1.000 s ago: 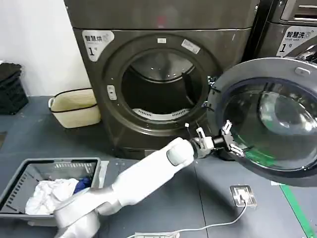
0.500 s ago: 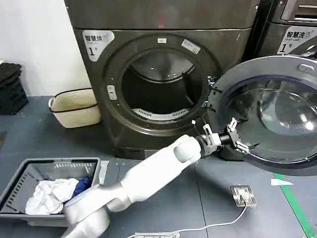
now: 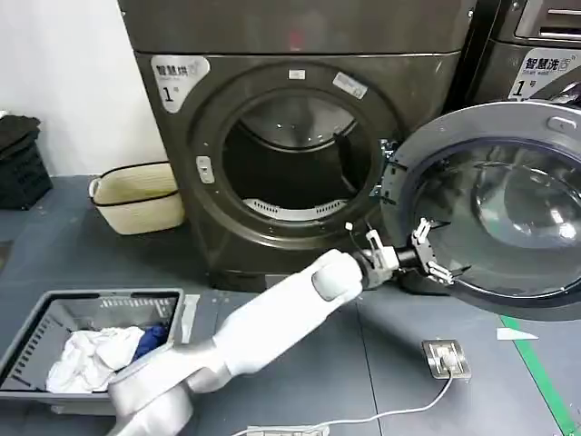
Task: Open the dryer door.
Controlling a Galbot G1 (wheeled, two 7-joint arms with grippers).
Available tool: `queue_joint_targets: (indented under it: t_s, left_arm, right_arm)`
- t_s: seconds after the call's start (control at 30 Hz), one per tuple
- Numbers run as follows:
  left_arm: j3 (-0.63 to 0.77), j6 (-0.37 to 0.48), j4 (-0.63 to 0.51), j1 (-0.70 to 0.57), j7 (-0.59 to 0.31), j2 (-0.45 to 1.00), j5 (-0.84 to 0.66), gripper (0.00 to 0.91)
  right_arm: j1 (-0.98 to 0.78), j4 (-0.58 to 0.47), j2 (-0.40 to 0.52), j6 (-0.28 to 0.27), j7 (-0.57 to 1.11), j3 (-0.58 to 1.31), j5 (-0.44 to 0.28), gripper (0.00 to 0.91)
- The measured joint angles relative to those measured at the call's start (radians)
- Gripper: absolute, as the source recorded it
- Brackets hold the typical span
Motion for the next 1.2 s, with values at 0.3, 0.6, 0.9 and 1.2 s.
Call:
queue_joint_targets:
  t_s: [0.3,0.6,0.9,1.2]
  left_arm:
    - [-0.060,0.170,-0.249,0.093,0.065,0.140,-0.055,0.907]
    - [-0.211,0.346,-0.539,0.253,0.005,0.308,-0.107,0.907]
    - [-0.413,0.440,-0.759,0.448,-0.124,0.461,-0.143,0.907]
    - [-0.698,0.476,-0.929,0.737,-0.208,0.539,-0.179,0.907]
  right_arm:
    - [0.001,0.007,-0.003,0.008,-0.017,0.000,0.013,0.907]
    - [0.007,0.026,-0.001,0.005,-0.018,-0.012,0.023,0.907]
    - [0.026,0.037,-0.016,0.002,-0.018,-0.028,0.025,0.907]
    - [0.047,0.047,-0.032,0.000,-0.017,-0.060,0.021,0.907]
